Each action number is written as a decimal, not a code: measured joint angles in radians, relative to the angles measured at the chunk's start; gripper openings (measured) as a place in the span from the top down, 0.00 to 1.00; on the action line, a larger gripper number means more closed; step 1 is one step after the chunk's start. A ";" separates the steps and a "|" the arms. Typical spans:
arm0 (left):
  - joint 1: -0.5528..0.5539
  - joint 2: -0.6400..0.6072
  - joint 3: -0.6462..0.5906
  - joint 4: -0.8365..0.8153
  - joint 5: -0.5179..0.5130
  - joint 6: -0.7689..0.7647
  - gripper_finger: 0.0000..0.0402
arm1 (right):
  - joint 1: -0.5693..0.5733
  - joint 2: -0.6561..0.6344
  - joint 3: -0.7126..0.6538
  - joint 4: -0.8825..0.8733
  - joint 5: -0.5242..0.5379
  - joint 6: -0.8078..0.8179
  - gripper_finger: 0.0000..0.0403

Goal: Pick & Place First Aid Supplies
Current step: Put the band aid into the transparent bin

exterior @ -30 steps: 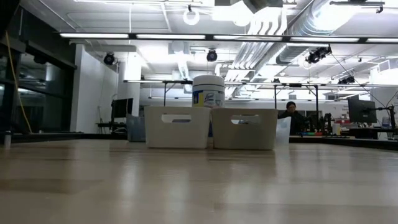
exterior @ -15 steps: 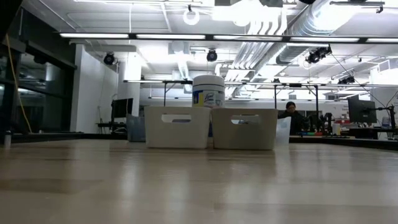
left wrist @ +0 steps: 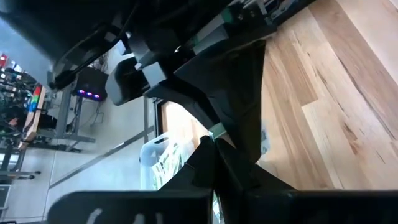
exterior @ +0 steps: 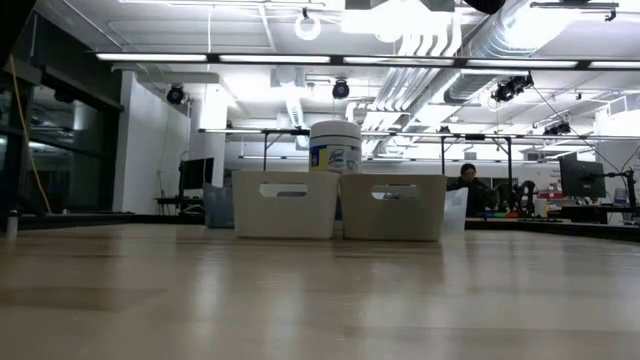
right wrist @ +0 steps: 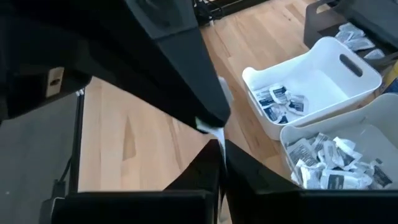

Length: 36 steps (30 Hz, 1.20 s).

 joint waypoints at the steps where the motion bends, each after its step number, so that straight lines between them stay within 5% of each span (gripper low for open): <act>1: 0.000 0.000 0.000 -0.001 -0.001 0.000 1.00 | 0.000 0.000 0.000 -0.001 -0.001 0.003 0.98; 9: 0.000 0.000 0.000 -0.006 0.002 0.080 0.95 | -0.013 0.000 0.000 -0.040 -0.020 0.032 1.00; 14: 0.000 -0.001 0.000 0.003 -0.003 0.102 0.78 | -0.020 0.000 0.000 -0.048 -0.027 0.044 1.00; 23: 0.000 -0.013 0.031 -0.024 -0.173 0.109 0.47 | -0.090 -0.015 0.000 -0.111 -0.049 0.045 1.00; 29: -0.001 -0.066 0.049 -0.214 -0.221 0.059 0.44 | -0.189 -0.048 0.000 -0.162 -0.097 -0.013 1.00; 36: 0.014 -0.149 0.051 -0.592 -0.257 -0.215 0.44 | -0.412 -0.068 0.000 -0.257 -0.182 -0.151 1.00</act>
